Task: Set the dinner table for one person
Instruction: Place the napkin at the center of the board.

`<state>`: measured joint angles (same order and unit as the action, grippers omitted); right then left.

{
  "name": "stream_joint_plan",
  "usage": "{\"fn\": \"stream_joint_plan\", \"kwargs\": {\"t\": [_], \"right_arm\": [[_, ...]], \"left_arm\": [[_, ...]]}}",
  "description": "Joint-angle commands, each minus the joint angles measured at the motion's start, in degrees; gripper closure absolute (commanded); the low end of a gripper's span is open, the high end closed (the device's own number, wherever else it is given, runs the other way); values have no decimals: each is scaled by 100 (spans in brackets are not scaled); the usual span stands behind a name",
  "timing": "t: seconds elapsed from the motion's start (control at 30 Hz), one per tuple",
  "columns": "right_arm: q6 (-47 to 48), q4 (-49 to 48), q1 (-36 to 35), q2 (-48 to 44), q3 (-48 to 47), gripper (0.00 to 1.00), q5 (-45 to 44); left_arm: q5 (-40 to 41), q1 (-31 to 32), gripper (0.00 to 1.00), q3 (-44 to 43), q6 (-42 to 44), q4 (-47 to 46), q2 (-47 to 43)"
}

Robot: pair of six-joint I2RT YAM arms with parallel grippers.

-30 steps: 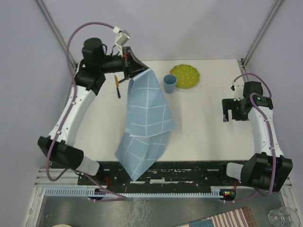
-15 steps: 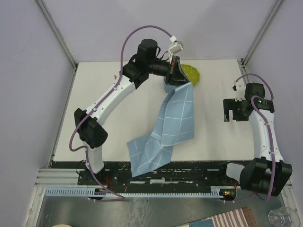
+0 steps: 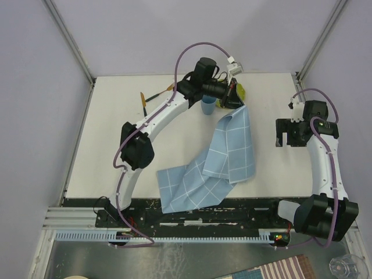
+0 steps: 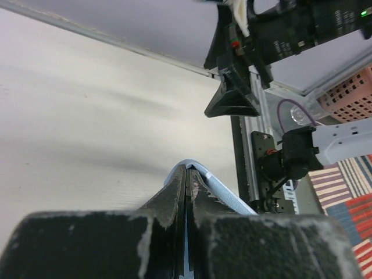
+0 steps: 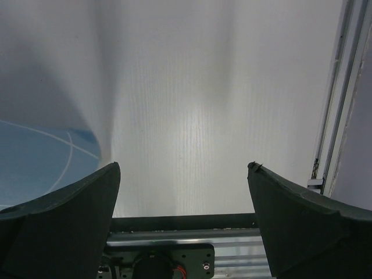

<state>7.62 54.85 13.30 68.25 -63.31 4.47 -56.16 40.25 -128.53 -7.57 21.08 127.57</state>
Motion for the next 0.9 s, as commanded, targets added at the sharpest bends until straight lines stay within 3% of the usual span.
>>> {"fn": "stream_joint_plan", "kwargs": {"t": [0.0,0.03,0.17,0.23,0.3,0.33,0.37,0.77,0.87], "right_arm": [[-111,-138,49,-87,-310,1,53],[-111,-145,59,-83,-307,1,54],[-131,-173,84,-72,-313,1,39],[-137,-172,101,-88,-329,1,36],[-151,-163,120,-103,-353,1,56],[-160,-166,127,-114,-365,1,74],[-156,-161,129,-124,-364,1,87],[-167,-14,190,-10,-807,1,-109],[-82,239,205,174,-1226,1,334]], "left_arm": [[394,256,97,-334,544,-12,95],[490,302,95,-338,551,-38,141],[948,506,65,-416,732,-56,323],[1185,586,55,-454,836,-54,396],[1482,676,32,-498,894,-43,458],[1600,697,7,-540,919,-47,483],[1693,709,0,-582,957,-51,506],[2932,719,1,-770,1379,73,277],[3215,710,1,-763,1516,405,78]]}}
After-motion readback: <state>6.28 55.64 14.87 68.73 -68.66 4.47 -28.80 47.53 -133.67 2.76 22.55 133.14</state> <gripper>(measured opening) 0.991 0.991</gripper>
